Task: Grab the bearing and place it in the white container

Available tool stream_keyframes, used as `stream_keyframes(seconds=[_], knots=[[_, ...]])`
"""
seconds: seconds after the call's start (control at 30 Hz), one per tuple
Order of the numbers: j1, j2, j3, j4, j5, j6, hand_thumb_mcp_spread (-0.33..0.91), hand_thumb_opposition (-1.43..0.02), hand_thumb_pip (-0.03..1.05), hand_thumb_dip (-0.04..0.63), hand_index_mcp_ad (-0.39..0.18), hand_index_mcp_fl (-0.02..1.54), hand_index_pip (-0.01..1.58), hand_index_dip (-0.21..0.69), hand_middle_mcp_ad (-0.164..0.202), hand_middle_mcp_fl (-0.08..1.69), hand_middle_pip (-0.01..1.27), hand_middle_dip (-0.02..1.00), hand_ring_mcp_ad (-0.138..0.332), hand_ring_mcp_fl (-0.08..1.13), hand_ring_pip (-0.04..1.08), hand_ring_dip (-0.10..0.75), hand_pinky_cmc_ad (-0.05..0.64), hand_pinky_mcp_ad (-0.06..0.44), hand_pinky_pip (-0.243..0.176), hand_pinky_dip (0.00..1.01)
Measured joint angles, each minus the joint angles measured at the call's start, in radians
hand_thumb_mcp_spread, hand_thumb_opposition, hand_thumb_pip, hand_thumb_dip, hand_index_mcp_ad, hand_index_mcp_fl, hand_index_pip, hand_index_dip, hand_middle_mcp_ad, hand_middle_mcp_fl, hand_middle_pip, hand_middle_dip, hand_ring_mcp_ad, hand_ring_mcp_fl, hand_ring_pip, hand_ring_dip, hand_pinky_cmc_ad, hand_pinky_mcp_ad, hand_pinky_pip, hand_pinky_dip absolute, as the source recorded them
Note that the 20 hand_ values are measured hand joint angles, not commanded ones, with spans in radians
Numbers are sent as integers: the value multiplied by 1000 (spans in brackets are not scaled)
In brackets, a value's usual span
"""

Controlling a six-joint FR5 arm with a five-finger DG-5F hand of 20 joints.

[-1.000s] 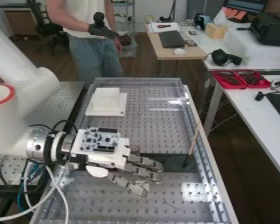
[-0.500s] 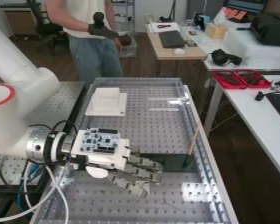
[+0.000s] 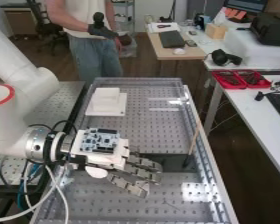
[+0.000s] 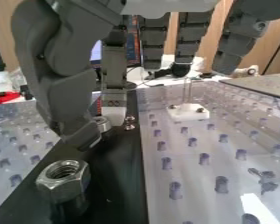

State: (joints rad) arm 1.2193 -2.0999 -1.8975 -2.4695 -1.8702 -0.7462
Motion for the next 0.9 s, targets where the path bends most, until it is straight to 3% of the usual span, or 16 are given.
stream_keyframes(seconds=[0.67,0.9], knots=[[-1,6,-4,23,-6,-1,442,-855,520,312,-117,302,1360,218,66,91,126,202,127,12,101,80,365,293,-44,188],[0,17,1,19,-14,3,442,-860,513,316,-117,330,1344,218,66,122,124,202,131,12,101,80,365,293,-26,190]])
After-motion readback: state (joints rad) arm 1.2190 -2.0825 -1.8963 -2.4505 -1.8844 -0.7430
